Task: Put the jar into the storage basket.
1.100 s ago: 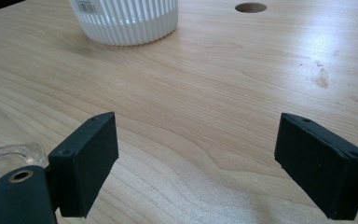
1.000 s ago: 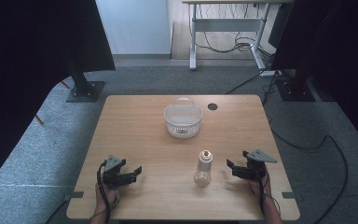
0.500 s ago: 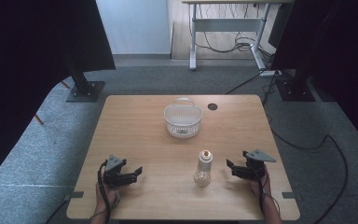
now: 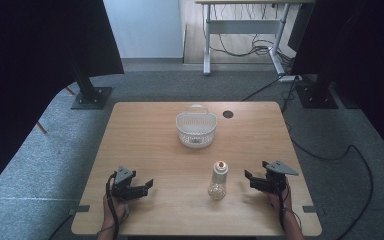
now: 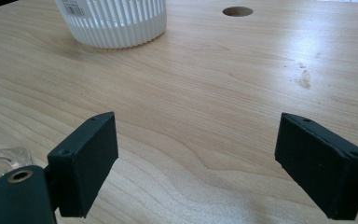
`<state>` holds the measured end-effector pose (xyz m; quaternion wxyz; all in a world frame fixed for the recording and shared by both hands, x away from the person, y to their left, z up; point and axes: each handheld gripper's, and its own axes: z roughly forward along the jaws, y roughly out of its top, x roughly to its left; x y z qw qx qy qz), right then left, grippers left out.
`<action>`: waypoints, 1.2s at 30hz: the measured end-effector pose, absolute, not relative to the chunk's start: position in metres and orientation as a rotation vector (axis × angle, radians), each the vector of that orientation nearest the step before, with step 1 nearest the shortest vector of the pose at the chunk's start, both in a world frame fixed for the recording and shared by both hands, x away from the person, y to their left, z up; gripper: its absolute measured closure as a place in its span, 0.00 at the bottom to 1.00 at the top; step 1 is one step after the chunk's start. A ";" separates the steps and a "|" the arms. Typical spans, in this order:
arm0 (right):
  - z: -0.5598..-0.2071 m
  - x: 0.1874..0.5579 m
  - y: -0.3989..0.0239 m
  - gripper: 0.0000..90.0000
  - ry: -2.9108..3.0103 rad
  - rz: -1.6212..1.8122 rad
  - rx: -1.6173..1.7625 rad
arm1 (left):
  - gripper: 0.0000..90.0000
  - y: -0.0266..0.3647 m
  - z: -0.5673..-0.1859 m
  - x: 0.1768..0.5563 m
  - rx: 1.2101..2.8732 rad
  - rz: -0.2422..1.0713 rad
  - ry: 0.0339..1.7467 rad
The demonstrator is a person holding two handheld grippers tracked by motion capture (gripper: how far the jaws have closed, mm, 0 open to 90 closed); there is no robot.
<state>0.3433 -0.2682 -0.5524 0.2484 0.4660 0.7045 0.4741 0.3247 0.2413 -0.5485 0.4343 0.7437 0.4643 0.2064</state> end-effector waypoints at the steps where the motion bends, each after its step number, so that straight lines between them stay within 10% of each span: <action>1: -0.552 0.343 -0.269 0.14 1.918 1.293 1.270 | 0.16 0.241 -0.548 0.325 1.853 0.513 1.155; 36: -0.520 0.299 -0.244 0.15 1.947 1.364 1.065 | 0.16 0.239 -0.549 0.325 1.878 0.517 1.154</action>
